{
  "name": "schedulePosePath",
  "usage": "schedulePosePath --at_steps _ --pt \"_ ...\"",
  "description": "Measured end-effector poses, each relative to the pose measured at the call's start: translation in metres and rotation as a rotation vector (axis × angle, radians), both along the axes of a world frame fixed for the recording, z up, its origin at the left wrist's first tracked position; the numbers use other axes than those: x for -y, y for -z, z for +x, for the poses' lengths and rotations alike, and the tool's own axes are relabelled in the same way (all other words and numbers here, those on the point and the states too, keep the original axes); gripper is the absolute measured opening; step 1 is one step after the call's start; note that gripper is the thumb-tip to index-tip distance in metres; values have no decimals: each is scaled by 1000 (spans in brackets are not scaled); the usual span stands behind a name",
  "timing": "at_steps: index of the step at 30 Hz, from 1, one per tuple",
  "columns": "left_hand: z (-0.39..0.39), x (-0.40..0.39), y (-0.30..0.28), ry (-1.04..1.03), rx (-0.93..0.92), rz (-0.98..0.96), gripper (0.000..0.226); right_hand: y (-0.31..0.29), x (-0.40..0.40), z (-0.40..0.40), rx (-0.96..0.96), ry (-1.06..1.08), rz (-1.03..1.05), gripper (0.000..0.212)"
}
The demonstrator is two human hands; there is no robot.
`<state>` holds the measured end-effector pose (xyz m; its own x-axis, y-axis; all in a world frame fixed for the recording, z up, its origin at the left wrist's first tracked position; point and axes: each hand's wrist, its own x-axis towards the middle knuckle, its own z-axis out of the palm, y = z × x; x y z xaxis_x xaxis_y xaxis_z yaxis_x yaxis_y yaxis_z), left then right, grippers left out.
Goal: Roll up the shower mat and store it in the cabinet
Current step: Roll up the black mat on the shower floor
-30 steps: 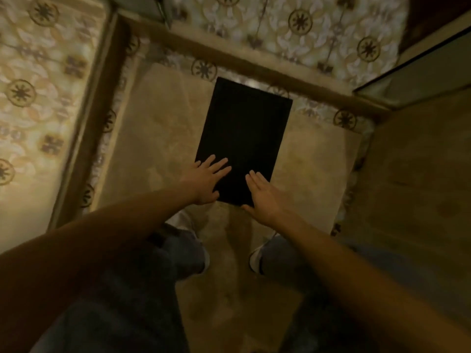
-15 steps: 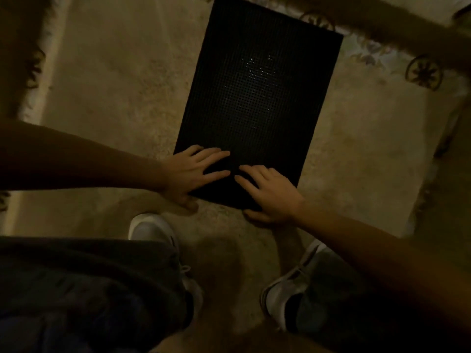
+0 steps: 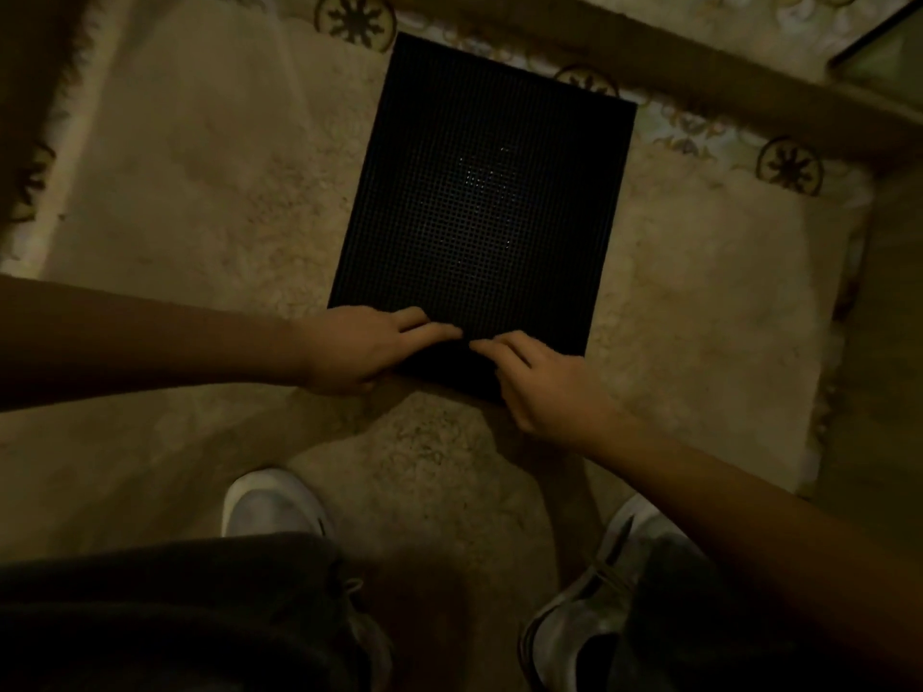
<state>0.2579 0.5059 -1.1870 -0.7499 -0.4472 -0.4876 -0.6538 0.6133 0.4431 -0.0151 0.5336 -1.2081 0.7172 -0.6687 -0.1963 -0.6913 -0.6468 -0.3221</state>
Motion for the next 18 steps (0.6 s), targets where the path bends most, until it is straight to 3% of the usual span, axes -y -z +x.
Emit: schedulePosePath --at_steps 4,8,11,14,18 --pt "4 -12 9 85 54 -213 70 -3 5 -2 -36 35 -226 28" --pt "10 -24 14 188 108 -462 67 5 -15 6 -101 38 -291 33" --pt "10 -31 13 217 69 -504 61 16 -31 4 -80 33 -347 29" --pt "7 -33 12 206 28 -537 52 24 -37 0 -92 36 -344 42" --pt "1 -31 15 134 48 -483 62 29 -39 -5 -102 31 -303 50"
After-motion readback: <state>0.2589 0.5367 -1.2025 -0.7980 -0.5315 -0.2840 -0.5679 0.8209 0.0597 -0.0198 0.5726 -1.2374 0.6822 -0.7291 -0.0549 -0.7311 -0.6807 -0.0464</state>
